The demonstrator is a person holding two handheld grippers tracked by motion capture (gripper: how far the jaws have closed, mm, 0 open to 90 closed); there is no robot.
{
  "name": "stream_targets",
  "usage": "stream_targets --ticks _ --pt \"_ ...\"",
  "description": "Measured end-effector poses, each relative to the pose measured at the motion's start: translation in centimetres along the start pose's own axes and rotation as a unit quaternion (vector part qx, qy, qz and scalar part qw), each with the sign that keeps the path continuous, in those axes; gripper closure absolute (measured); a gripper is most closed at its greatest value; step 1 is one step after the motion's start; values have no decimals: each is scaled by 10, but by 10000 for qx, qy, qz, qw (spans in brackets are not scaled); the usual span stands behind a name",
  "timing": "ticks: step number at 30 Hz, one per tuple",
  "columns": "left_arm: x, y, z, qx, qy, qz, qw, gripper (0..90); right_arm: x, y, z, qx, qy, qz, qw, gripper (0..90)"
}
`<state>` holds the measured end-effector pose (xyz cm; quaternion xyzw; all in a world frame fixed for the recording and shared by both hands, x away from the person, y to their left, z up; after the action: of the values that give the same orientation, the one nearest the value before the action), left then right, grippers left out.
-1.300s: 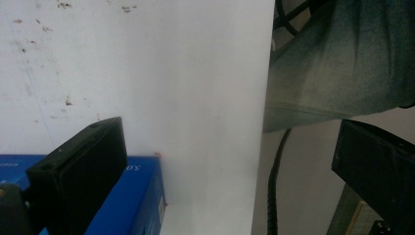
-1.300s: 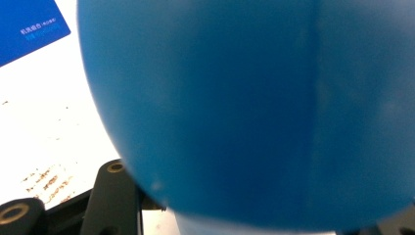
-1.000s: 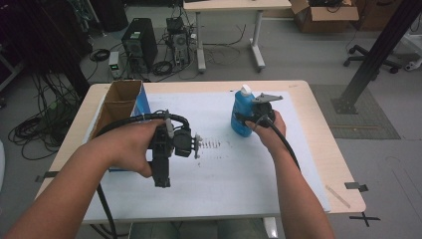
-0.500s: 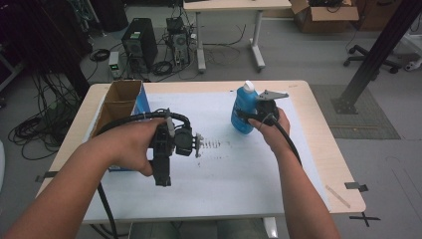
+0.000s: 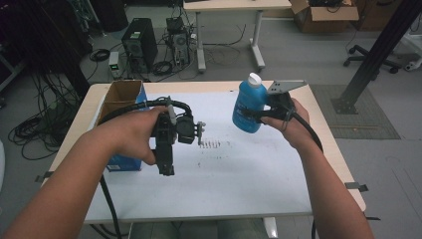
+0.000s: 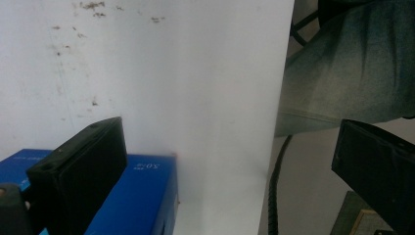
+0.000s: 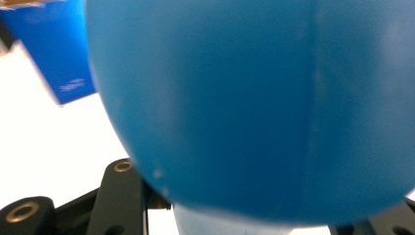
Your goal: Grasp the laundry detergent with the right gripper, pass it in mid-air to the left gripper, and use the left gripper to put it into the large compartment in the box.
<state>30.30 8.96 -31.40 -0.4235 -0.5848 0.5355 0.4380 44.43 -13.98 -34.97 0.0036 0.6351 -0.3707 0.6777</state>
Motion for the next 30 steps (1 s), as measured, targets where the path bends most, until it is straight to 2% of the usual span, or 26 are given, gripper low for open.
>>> stream_targets --ticks 7,11,14,15,19,20,21,24,25,30 --pt "4 -11 -9 -33 -124 39 9999 4 -12 -21 -21 -561 -300 93 9979 464" --pt "3 -13 -11 -21 -144 96 9998 4 -13 -26 -31 -753 -444 75 9961 464" --pt "2 -13 -12 3 -157 95 9998 4 -9 -29 -44 -1008 -706 -4 9924 463" --pt "2 -13 -12 3 -157 95 9998 4 -9 -29 -44 -1008 -706 -4 9924 463" --pt "-1 -11 -12 18 -137 116 9998 4 5 -27 -56 -1296 -828 -60 9881 463" --pt "-1 -11 -12 18 -137 116 9998 4 5 -27 -56 -1296 -828 -60 9881 463" --pt "-2 -10 -12 29 -124 95 9999 4 10 -26 -61 -1420 -891 -58 9858 462" --pt "-3 -10 -12 32 -116 90 9999 4 12 -24 -67 -1524 -936 -31 9839 462" --pt "-5 -10 -12 41 -111 108 9999 4 14 -21 -74 -1640 -1019 -5 9812 461" --pt "-8 -9 -12 48 -85 119 9999 4 14 -12 -90 -1864 -1130 14 9760 461"
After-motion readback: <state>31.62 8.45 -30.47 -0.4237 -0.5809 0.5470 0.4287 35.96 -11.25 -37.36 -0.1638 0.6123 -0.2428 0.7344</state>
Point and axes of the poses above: each handheld gripper's, and its own axes: y roughly forward along the jaws, x roughly out of its underside, z roughly to its right, the point moved 8 cm from there along y, roughly forward along the jaws, and after that the axes turned 11 degrees about -y, right-handed, at the moved point
